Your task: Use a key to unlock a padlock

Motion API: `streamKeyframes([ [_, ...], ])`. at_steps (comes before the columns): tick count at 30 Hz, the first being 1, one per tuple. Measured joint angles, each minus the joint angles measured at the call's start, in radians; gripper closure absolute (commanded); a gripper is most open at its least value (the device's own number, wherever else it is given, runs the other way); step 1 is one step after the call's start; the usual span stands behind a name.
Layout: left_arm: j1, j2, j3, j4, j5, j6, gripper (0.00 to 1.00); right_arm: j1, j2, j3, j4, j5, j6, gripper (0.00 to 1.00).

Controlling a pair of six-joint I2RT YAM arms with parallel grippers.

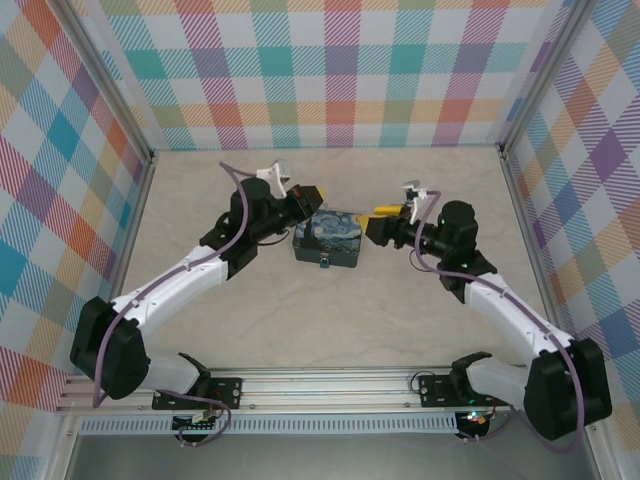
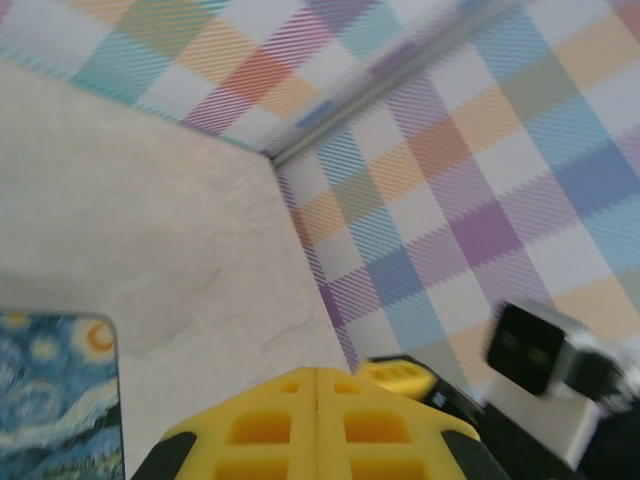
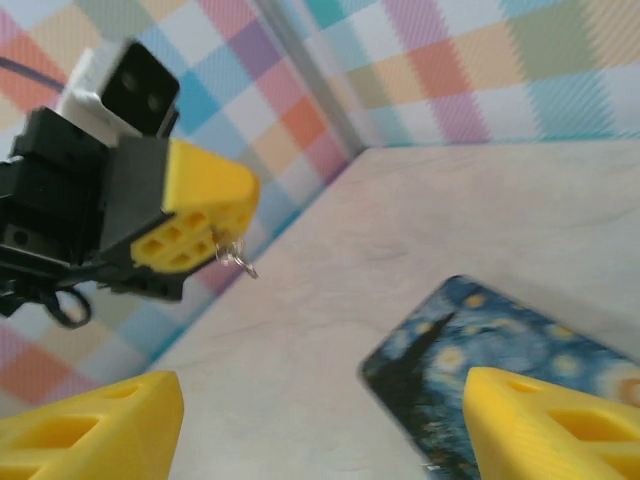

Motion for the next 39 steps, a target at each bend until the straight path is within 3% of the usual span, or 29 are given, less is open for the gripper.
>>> streamKeyframes([
  [6,0.0,-0.04,0.047,-0.001,0.15,0.233,1.0,0.0,0.114,0.075,0.213,-0.198,0.196,0.19],
  [14,0.0,-0.043,0.063,0.0,0.248,0.331,1.0,0.031,0.207,0.112,0.484,-0.276,0.347,0.25],
  [19,0.0,-0.043,0.068,0.0,0.272,0.343,1.0,0.079,0.247,0.163,0.491,-0.306,0.359,0.32],
  [29,0.0,-0.043,0.074,-0.001,0.288,0.36,1.0,0.103,0.247,0.182,0.481,-0.341,0.338,0.64],
  [39,0.0,-0.043,0.074,-0.005,0.297,0.367,1.0,0.103,0.244,0.182,0.435,-0.338,0.311,0.73],
])
